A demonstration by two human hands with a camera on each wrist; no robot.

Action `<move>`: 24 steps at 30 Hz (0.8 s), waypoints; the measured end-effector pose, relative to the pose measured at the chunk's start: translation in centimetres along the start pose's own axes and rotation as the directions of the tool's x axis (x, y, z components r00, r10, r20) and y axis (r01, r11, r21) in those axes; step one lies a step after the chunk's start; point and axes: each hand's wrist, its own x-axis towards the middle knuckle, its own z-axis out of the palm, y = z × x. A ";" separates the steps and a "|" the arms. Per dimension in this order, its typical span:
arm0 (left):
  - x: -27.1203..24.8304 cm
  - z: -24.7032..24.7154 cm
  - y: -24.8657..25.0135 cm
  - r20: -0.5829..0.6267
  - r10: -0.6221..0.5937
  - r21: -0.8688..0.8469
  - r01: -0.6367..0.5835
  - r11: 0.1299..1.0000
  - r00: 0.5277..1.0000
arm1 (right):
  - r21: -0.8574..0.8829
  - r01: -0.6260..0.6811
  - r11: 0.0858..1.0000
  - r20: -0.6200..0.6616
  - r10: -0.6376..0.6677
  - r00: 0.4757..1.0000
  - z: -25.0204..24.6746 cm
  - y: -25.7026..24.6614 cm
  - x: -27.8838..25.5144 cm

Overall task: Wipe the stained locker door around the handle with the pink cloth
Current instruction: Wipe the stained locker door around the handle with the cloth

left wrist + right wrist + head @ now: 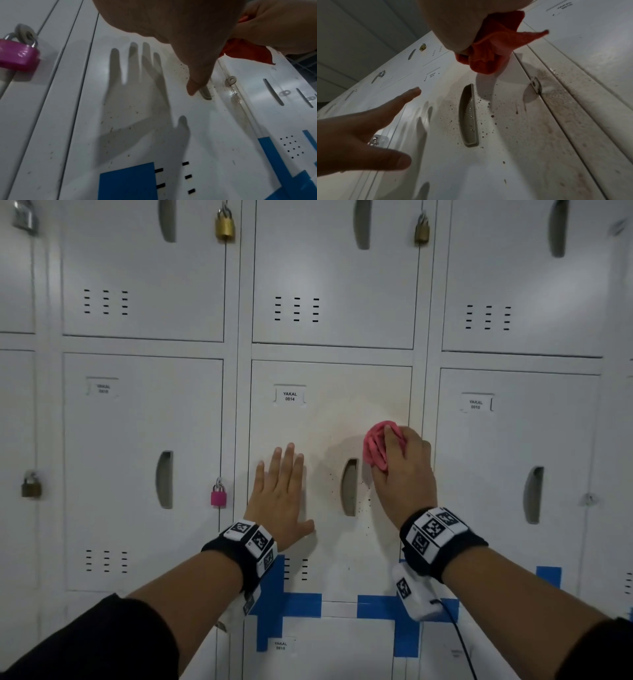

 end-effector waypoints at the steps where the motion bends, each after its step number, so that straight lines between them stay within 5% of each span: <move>1: 0.2 0.3 -0.2 0.008 -0.005 0.014 0.005 1.000 1.000 | -0.026 0.007 1.000 0.012 -0.007 1.000 0.5 0.1 0.4; 6: 1.4 2.5 -0.7 0.073 -0.006 -0.007 0.007 1.000 0.997 | -0.114 0.085 0.990 0.142 -0.069 0.987 4.6 0.8 -0.4; 16: 2.6 4.7 -0.7 0.016 0.022 -0.055 -0.021 0.998 1.000 | -0.201 0.175 0.964 0.059 -0.166 0.984 6.5 2.0 -0.7; 24: 2.7 5.2 -0.6 -0.032 0.011 -0.066 -0.013 0.998 0.999 | -0.264 0.186 0.946 0.123 -0.159 0.980 7.3 2.0 -1.8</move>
